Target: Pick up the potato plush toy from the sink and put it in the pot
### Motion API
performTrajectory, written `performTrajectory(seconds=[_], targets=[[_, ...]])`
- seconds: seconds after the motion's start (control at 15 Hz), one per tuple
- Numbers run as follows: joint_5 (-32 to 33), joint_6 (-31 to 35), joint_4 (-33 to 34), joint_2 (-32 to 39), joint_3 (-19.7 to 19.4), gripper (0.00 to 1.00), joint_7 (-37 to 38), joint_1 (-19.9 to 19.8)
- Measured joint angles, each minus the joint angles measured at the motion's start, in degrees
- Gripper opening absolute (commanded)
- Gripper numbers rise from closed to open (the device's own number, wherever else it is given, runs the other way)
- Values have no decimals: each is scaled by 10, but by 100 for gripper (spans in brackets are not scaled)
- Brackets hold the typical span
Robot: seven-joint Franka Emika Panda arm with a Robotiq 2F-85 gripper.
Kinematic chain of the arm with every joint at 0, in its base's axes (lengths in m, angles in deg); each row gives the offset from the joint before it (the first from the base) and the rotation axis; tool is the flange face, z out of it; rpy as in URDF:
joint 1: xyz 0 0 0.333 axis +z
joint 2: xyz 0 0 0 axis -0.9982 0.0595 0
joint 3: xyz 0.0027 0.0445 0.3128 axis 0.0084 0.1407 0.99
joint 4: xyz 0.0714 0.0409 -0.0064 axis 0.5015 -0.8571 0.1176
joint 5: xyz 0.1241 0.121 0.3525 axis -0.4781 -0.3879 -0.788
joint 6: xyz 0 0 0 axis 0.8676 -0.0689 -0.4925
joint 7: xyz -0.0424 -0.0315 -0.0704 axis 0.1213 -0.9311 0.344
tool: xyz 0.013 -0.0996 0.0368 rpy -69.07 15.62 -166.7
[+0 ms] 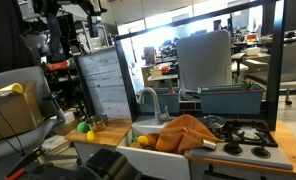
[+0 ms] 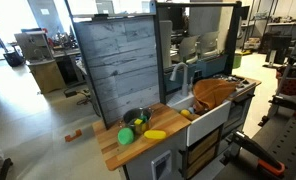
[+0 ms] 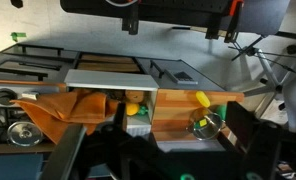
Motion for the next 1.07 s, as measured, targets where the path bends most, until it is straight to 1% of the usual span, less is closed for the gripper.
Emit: performTrajectory(seconds=[0.27, 0.47, 0.6, 0.8, 1.07], targets=[[-1, 0, 1, 2, 6, 100, -2, -3], [-35, 2, 22, 28, 6, 100, -36, -3], [-71, 1, 54, 65, 6, 100, -59, -2], [-115, -13, 118, 138, 13, 100, -75, -2], [-153, -43, 219, 249, 38, 100, -77, -13]])
